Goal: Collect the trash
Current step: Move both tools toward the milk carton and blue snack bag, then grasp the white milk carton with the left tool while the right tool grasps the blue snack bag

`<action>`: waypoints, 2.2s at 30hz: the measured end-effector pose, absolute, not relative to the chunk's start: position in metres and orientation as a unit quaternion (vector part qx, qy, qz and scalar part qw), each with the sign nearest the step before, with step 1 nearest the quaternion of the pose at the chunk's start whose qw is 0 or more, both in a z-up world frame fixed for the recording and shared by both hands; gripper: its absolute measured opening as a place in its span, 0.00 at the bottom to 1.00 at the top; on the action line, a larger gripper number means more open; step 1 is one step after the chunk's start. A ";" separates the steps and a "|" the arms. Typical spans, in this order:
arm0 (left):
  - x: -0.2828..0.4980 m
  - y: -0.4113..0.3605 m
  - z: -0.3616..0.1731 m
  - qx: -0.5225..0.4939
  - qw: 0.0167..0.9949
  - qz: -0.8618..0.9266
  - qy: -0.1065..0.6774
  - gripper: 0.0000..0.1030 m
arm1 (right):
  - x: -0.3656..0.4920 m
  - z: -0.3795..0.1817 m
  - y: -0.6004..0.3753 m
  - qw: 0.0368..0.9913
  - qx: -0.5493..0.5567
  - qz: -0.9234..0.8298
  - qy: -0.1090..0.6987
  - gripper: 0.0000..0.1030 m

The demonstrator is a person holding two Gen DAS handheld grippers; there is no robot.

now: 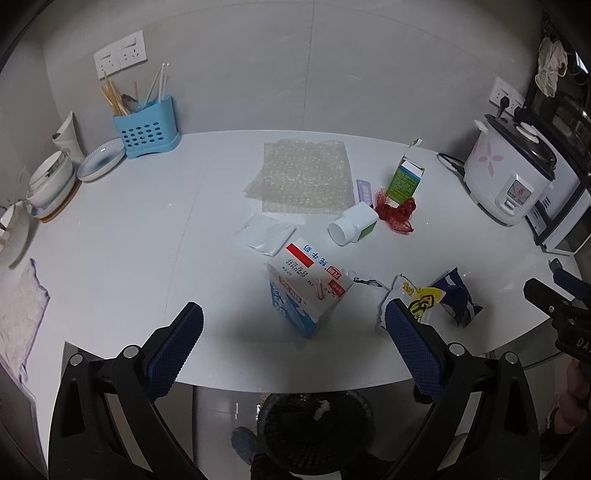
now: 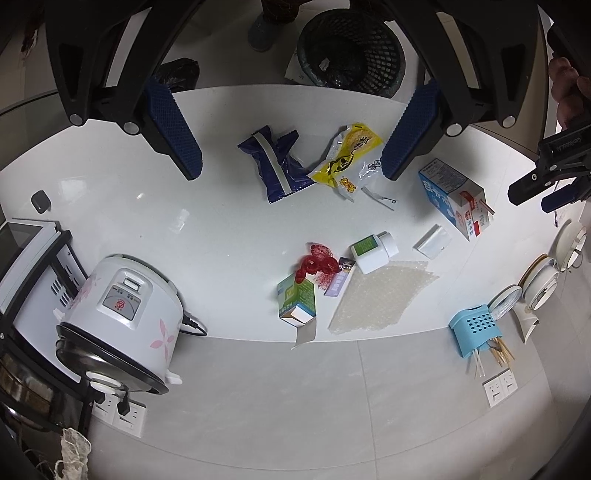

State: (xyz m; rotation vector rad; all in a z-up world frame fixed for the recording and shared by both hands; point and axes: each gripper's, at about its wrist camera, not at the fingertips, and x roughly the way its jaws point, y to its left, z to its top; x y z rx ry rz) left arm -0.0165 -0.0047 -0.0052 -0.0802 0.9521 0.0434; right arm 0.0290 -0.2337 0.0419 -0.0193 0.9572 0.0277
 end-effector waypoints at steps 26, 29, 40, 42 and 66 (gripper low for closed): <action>-0.017 -0.006 -0.011 -0.042 0.883 0.038 0.466 0.94 | 0.029 0.037 -0.234 0.884 -0.009 0.017 0.466 0.91; -0.017 -0.006 -0.011 -0.043 0.882 0.038 0.467 0.94 | 0.029 0.038 -0.234 0.884 -0.010 0.018 0.467 0.91; -0.017 -0.009 -0.013 -0.046 0.880 0.036 0.472 0.94 | 0.026 0.036 -0.234 0.884 -0.010 0.017 0.467 0.91; -0.017 -0.010 -0.014 -0.046 0.879 0.034 0.473 0.94 | 0.026 0.036 -0.235 0.884 -0.011 0.018 0.467 0.91; 0.016 -0.020 -0.067 -0.062 0.863 0.067 0.497 0.93 | 0.061 -0.029 -0.244 0.854 -0.036 0.048 0.517 0.91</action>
